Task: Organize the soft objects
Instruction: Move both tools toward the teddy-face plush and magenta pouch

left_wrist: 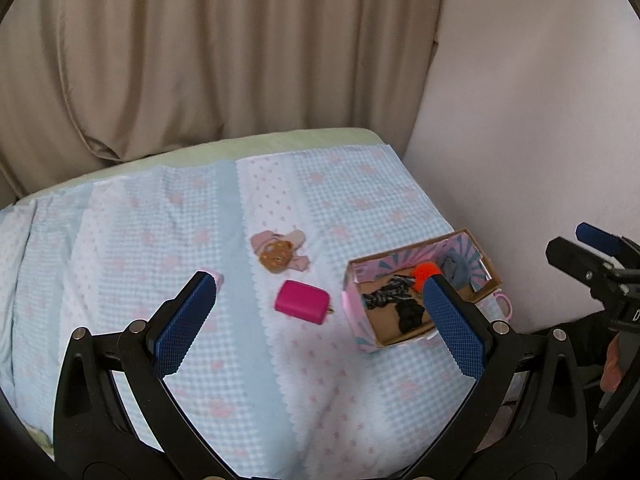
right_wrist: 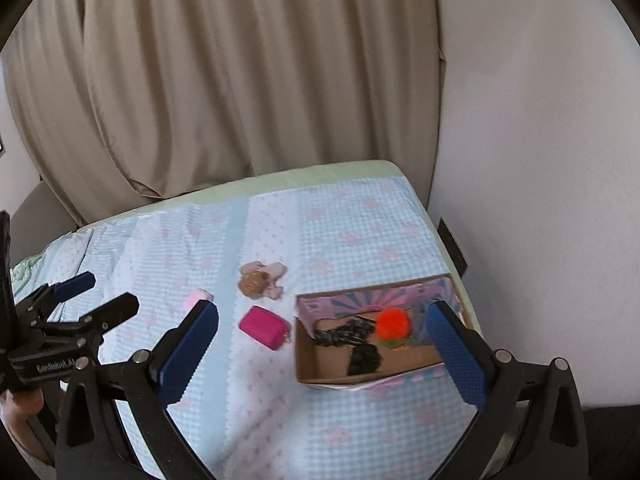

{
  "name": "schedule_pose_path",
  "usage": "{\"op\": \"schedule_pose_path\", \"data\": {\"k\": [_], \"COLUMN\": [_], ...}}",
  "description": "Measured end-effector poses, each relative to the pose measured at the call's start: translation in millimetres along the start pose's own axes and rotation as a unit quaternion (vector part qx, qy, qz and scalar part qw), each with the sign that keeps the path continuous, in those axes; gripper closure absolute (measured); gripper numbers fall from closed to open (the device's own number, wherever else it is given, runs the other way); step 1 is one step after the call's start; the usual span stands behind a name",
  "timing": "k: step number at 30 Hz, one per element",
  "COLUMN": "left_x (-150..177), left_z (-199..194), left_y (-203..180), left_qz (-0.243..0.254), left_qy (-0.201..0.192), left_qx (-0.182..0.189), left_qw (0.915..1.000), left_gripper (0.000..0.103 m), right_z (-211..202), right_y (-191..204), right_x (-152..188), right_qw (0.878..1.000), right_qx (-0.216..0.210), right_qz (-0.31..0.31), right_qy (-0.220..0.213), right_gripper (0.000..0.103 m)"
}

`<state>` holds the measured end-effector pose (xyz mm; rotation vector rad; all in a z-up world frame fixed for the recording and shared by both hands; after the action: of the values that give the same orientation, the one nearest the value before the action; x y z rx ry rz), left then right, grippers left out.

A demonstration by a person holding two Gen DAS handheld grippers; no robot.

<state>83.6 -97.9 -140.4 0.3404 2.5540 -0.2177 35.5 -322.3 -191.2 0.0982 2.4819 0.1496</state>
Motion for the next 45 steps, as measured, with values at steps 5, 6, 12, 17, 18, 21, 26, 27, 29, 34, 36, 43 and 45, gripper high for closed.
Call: {"op": "schedule_pose_path", "data": {"k": [5, 6, 12, 17, 18, 21, 26, 27, 29, 34, 36, 43, 45], "left_x": [-3.0, -4.0, -14.3, -31.2, -36.0, -50.9, -76.9, -82.3, -90.8, -98.7, -98.3, -85.8, -80.6], "left_z": [-8.9, -9.4, 2.9, 28.9, 36.1, 59.6, 111.9, 126.2, 152.8, 218.7, 247.9, 343.0, 367.2], "left_y": [32.7, 39.4, 75.3, 97.6, 101.6, 111.0, 120.1, 120.8, 120.4, 111.8, 105.0, 87.3, 84.5], "left_qz": [0.009, 0.012, 0.027, 0.048, 0.055, 0.070, 0.087, 0.093, 0.104, 0.137, 0.152, 0.215, 0.234], "left_qy": [-0.006, -0.007, 0.004, 0.021, 0.025, 0.037, 0.063, 0.071, 0.084, 0.117, 0.134, 0.195, 0.210], "left_qx": [0.006, 0.008, 0.021, 0.024, 0.026, 0.030, 0.042, 0.046, 0.050, 0.074, 0.082, 0.073, 0.069], "left_qw": [0.9999, 0.9999, 0.9994, 0.9983, 0.9979, 0.9964, 0.9933, 0.9921, 0.9897, 0.9809, 0.9759, 0.9542, 0.9468], "left_gripper": [0.000, 0.000, 0.000, 0.000, 0.000, 0.000, 0.001, 0.001, 0.001, 0.003, 0.007, 0.021, 0.024], "right_z": [8.5, 11.7, 31.8, 65.0, 74.4, 99.9, 157.8, 168.8, 190.6, 253.8, 273.3, 360.2, 377.9], "right_y": [31.4, 37.9, 74.5, 97.9, 101.5, 108.7, 124.0, 126.3, 131.7, 143.0, 146.2, 155.8, 156.3], "right_x": [2.5, 2.4, -1.0, -7.2, -8.8, -11.5, -13.3, -12.8, -10.2, 1.2, 7.5, 37.3, 44.6], "right_qw": [1.000, 1.000, 1.000, 0.999, 0.999, 0.997, 0.990, 0.988, 0.983, 0.967, 0.960, 0.918, 0.908], "right_qx": [-0.003, -0.004, -0.003, -0.009, -0.012, -0.014, -0.023, -0.023, -0.022, -0.018, -0.012, 0.040, 0.048], "right_qz": [0.011, 0.012, 0.003, -0.031, -0.040, -0.067, -0.131, -0.144, -0.170, -0.230, -0.253, -0.346, -0.363], "right_qy": [0.000, 0.001, 0.004, 0.009, 0.012, 0.023, 0.051, 0.057, 0.069, 0.110, 0.121, 0.189, 0.205], "right_gripper": [0.000, 0.000, 0.000, 0.000, 0.000, 0.000, 0.000, 0.000, 0.000, 0.000, 0.000, 0.000, 0.000]}}
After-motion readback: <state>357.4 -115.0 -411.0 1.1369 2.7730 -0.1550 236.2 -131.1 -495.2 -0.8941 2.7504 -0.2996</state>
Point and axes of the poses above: each gripper's, at about its wrist camera, not at the fingertips, and z roughly the way its jaws point, y to its left, x to its underside, the point moved 4 cm from there along z, roughly the way its jaws point, and after that the axes turned 11 degrees about y, right-handed, at the moved point
